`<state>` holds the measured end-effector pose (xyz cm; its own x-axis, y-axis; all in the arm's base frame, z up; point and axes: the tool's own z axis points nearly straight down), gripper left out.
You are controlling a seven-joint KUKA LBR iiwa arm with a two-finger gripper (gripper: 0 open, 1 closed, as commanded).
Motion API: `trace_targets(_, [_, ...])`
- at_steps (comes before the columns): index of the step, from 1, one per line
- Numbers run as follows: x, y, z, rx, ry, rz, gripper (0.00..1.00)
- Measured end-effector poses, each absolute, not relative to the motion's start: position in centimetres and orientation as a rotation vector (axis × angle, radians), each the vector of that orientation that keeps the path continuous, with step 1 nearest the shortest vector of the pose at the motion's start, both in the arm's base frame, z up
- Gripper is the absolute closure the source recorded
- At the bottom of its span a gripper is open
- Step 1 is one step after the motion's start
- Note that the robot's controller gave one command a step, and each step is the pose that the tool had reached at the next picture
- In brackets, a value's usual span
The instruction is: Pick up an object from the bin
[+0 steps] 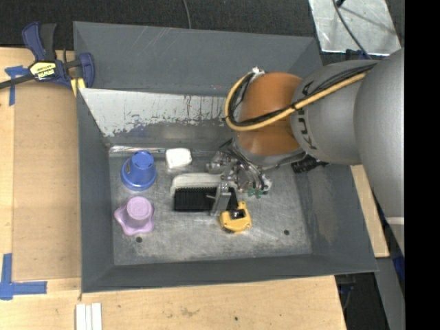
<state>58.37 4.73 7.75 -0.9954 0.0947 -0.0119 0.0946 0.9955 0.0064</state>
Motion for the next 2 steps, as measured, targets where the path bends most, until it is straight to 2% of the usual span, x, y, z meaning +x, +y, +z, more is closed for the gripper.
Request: trace_targets(2, [58.26,4.57,9.17,0.149,3.135,0.001,1.00])
